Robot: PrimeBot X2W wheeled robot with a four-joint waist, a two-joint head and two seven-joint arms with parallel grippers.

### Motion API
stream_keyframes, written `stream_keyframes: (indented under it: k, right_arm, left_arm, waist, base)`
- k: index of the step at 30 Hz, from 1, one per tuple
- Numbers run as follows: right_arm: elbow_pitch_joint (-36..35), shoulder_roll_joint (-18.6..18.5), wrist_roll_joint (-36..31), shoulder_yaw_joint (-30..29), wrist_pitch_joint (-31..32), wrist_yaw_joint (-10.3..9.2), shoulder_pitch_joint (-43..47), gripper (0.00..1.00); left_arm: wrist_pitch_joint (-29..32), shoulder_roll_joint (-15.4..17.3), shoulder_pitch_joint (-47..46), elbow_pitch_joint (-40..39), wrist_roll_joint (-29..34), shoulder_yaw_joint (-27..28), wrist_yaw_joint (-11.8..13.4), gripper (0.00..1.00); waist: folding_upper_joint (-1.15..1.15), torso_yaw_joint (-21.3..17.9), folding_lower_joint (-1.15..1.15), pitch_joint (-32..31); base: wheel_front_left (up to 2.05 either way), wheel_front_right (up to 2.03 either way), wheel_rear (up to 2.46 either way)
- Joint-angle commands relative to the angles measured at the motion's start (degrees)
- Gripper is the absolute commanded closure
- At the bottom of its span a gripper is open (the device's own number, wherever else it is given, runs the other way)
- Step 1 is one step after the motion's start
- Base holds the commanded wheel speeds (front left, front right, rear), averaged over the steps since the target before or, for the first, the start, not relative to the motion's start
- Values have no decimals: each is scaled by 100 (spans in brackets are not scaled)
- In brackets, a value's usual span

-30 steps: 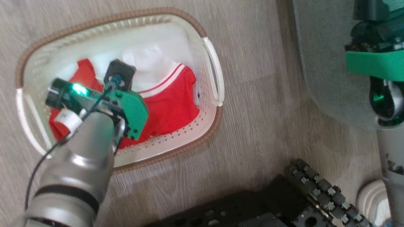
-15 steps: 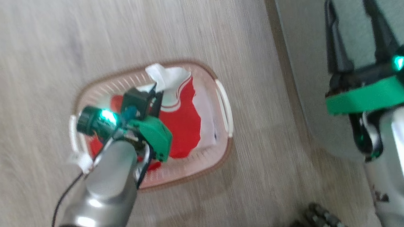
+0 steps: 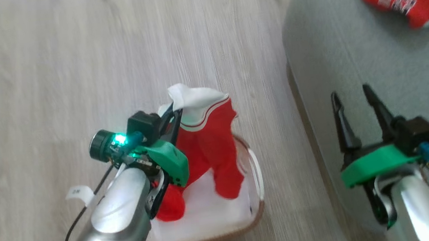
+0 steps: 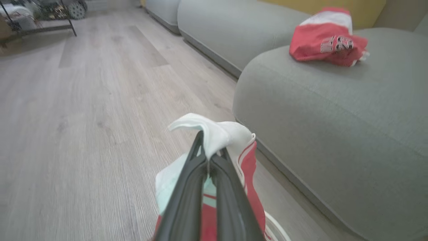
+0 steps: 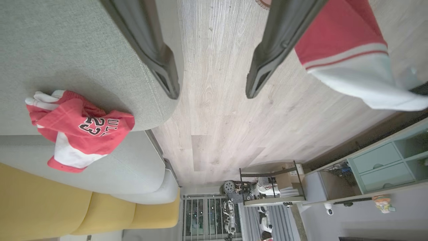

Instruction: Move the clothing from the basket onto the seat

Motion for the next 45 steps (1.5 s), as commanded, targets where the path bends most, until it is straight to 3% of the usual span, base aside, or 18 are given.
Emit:
stream_keyframes:
  k: [1,12,26,45]
  right_arm:
    - [-110,12,7,188,-29,-1,15,0]
    - [305,12,26,696,-29,-1,126,0]
    - [1044,12,604,2351,-29,-1,-579,0]
    - [2201,-143,667,2282,-29,-1,-1762,0]
  left_arm:
    - [38,141,-105,-294,-71,255,-15,100]
    - [562,235,-454,-985,-211,357,70,100]
    - [797,70,-914,-1072,-291,226,93,100]
    - [747,-55,-939,-1451,-369,-87,113,100]
  waist:
    - [-1,162,0,-723]
    - [-1,295,0,-1390]
    - [-1,429,0,-1609]
    - [-1,745,0,-1694]
  base:
    - [0,0,0]
    - [0,0,0]
    - [0,0,0]
    - [0,0,0]
